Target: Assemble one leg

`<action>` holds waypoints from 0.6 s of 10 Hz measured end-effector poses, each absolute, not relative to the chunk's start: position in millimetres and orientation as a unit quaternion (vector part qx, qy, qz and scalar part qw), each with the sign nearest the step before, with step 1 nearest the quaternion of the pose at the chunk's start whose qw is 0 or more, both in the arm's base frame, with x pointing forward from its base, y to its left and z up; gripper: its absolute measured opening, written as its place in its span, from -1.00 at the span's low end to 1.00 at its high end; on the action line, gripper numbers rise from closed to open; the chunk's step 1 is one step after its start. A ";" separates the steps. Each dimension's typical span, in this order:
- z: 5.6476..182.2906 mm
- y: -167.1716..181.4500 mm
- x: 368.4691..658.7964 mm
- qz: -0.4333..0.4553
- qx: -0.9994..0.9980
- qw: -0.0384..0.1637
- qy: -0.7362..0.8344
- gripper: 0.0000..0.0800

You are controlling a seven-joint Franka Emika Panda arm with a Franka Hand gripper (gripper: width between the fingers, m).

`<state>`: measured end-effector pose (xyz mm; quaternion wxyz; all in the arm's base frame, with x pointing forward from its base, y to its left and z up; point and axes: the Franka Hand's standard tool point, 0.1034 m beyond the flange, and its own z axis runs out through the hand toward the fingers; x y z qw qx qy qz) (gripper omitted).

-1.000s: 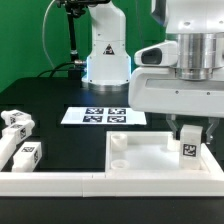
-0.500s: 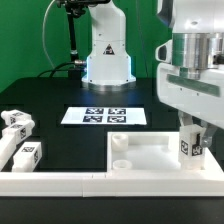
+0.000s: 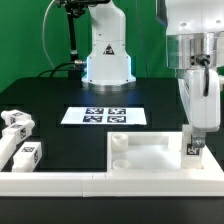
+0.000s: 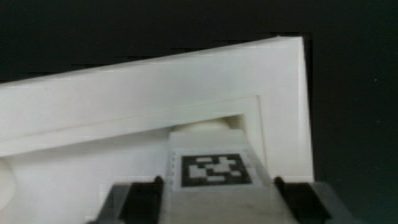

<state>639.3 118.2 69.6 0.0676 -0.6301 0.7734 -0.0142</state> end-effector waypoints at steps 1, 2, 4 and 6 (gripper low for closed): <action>69.3 116.6 639.7 -0.012 -0.601 0.069 0.796 -0.29; 69.1 111.9 641.0 -0.009 -0.559 0.072 0.826 -0.29; 68.9 108.5 640.4 -0.017 -0.531 0.082 0.843 -0.29; 68.1 109.3 640.0 -0.018 -0.541 0.081 0.837 -0.23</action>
Offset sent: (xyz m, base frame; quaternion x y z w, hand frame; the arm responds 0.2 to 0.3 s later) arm -0.0053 0.0010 -0.0031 0.0378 -0.0257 0.3201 0.9463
